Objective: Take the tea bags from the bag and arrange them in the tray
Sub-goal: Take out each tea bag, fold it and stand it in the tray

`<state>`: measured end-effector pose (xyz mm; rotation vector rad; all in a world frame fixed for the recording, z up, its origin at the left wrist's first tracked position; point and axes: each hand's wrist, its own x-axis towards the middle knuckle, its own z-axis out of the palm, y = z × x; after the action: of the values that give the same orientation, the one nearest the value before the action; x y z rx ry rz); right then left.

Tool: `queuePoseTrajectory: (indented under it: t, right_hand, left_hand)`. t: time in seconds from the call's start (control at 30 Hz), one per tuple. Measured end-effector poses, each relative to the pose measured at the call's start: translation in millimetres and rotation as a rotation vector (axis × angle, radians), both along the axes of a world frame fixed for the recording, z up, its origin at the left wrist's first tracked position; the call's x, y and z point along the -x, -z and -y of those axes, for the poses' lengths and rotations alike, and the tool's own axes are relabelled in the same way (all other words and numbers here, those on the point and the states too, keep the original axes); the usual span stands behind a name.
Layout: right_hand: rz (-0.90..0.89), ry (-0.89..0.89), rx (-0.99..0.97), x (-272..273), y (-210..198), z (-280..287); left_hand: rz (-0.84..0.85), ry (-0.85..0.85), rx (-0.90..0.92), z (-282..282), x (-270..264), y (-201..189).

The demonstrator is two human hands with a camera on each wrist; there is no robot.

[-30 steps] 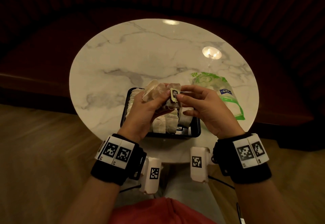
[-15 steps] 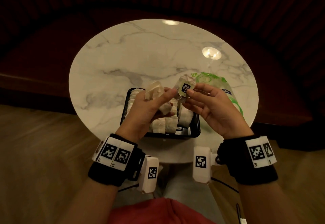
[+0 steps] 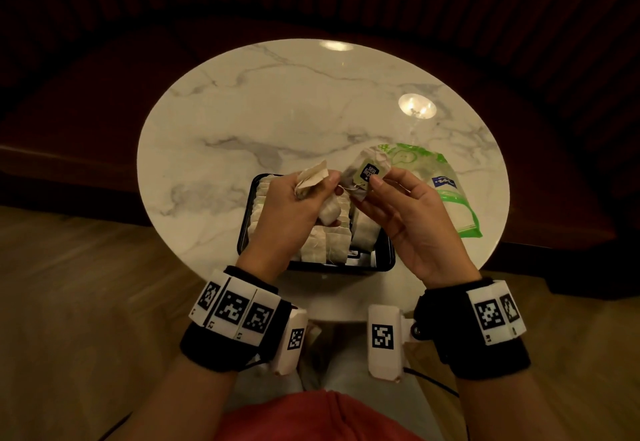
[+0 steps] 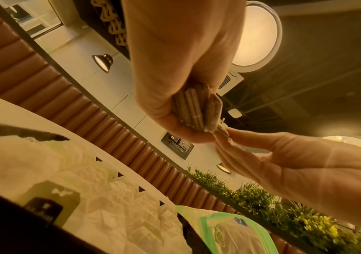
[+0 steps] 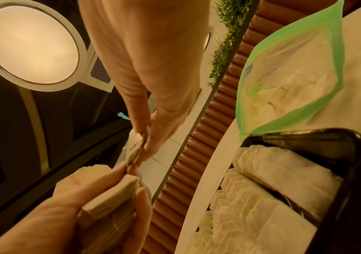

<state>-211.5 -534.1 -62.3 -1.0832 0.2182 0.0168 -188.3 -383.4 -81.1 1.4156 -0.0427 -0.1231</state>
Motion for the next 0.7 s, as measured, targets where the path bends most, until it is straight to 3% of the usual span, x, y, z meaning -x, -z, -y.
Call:
queuePoseTrajectory:
  t: [0.23, 0.47, 0.7]
  right_hand:
    - [0.009, 0.008, -0.04, 2, -1, -2]
    - [-0.077, -0.081, -0.019, 1, -3, 1]
    - [-0.087, -0.148, 0.038, 3, -5, -1]
  left_hand:
    - [0.045, -0.016, -0.084, 1, 0, 1]
    - [0.039, -0.003, -0.036, -1, 3, -5]
    - [0.172, 0.028, -0.144, -5, 4, -9]
